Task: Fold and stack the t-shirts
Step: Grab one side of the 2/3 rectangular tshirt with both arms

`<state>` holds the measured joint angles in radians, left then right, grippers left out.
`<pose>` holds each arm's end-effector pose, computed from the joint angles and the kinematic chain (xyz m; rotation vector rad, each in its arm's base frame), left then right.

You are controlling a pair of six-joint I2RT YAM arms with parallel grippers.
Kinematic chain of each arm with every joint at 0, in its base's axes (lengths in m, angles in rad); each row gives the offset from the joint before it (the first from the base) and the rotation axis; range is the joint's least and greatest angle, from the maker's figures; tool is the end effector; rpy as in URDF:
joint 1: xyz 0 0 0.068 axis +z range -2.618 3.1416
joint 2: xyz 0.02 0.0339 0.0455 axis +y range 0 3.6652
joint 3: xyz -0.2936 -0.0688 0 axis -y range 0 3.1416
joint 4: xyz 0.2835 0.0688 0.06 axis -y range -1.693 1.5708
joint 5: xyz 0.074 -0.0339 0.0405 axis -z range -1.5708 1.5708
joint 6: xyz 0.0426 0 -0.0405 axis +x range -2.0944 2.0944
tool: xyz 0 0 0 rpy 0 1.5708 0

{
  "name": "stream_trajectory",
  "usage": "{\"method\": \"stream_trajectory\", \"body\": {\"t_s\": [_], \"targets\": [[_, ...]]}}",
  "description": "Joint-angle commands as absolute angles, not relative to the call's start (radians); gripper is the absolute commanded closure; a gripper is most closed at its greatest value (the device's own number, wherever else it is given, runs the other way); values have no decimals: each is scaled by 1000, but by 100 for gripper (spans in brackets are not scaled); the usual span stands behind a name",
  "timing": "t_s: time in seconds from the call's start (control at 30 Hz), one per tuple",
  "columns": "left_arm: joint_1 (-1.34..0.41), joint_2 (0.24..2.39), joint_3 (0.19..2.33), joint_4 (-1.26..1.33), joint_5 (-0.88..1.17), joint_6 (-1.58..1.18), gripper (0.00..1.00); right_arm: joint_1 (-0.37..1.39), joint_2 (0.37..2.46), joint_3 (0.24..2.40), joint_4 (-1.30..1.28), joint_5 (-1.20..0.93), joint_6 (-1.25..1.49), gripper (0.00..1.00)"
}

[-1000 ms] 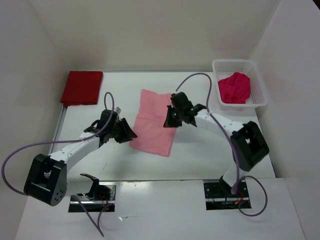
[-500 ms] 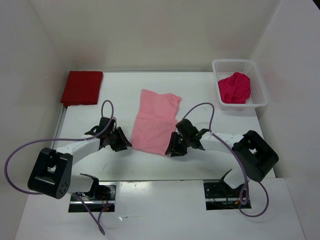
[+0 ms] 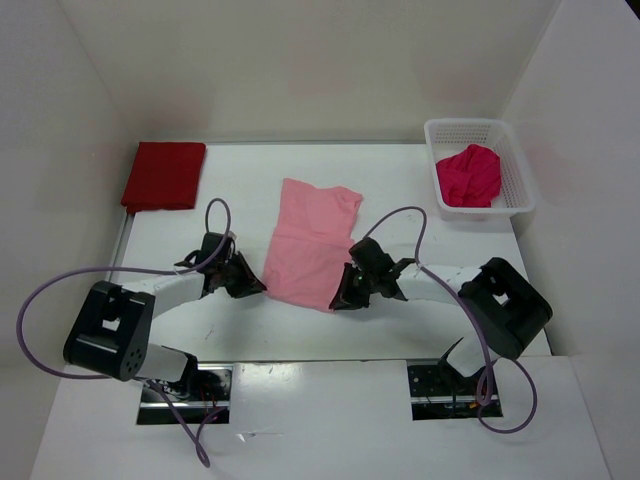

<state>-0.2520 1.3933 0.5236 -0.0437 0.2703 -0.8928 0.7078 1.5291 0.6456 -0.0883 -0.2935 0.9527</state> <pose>0.2559 -0.0776 0.1335 -0.7103 2.5267 -0.7841 0.2190 0.2036 0.1310 0.2155 2.7989 0.9188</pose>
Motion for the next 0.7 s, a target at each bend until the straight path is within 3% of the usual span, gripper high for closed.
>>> {"method": "stream_trajectory", "body": {"t_s": [0.0,0.07,0.4,0.67], "targets": [[-253,1405,520,-31,258,-887,86,719,1534,635,-63,-279,962,89],[-253,1372,541,-82,232,-887,100,719,1507,649,-101,-246,934,91],[-253,1094,493,-310,316,-853,100,683,1355,595,-285,-297,870,95],[-353,870,503,-526,388,-960,100,692,1105,592,-451,-399,904,96]]}}
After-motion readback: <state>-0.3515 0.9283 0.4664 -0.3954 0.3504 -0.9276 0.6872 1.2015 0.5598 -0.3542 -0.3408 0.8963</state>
